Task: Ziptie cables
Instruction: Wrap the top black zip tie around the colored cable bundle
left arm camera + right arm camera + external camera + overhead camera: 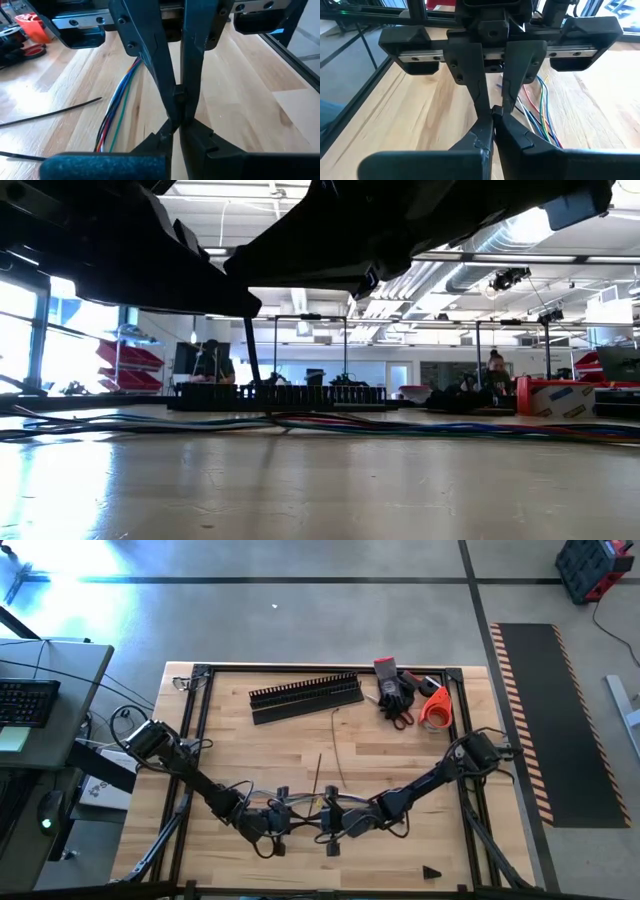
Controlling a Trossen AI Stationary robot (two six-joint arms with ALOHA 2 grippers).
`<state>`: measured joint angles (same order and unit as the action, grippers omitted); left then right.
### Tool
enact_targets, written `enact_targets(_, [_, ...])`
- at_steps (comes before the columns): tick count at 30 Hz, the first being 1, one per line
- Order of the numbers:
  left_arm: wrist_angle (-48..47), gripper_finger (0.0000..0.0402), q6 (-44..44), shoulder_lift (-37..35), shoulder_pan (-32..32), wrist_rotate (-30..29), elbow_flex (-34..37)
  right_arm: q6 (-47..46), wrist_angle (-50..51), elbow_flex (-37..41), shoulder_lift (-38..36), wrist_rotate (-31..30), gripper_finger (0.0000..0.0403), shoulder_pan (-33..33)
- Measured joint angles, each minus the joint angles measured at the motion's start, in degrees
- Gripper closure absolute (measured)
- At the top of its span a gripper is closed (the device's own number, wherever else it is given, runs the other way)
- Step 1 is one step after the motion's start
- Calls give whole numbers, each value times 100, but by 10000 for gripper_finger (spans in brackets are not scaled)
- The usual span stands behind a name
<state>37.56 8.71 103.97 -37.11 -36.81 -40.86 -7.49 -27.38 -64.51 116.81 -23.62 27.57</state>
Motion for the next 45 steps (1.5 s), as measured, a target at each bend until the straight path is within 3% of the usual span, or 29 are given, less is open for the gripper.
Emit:
enact_targets(4, [0, 401, 2, -1, 14, 30, 0, 92, -2, 2, -8, -14, 388, 31])
enact_targets(12, [-33, 402, 63, -1, 25, -19, -7, 300, 535, 15, -394, -9, 281, 72])
enact_targets(16, [-113, 401, 68, -1, 25, -14, -7, 302, 438, 13, -613, -2, 258, 72])
enact_targets(20, [-162, 401, 115, -1, 25, 7, -7, 198, 206, 13, -619, 175, 278, -11])
enact_targets(28, [-192, 401, 114, -1, 23, 54, -7, -628, 357, 13, -559, 311, 395, -389])
enact_targets(38, [-241, 401, 111, -1, 18, 71, -7, -963, 570, 11, -396, 1267, 402, -470])
enact_targets(45, [-224, 401, 126, -1, 21, 71, -7, -697, 658, 11, -387, 1150, 403, -352])
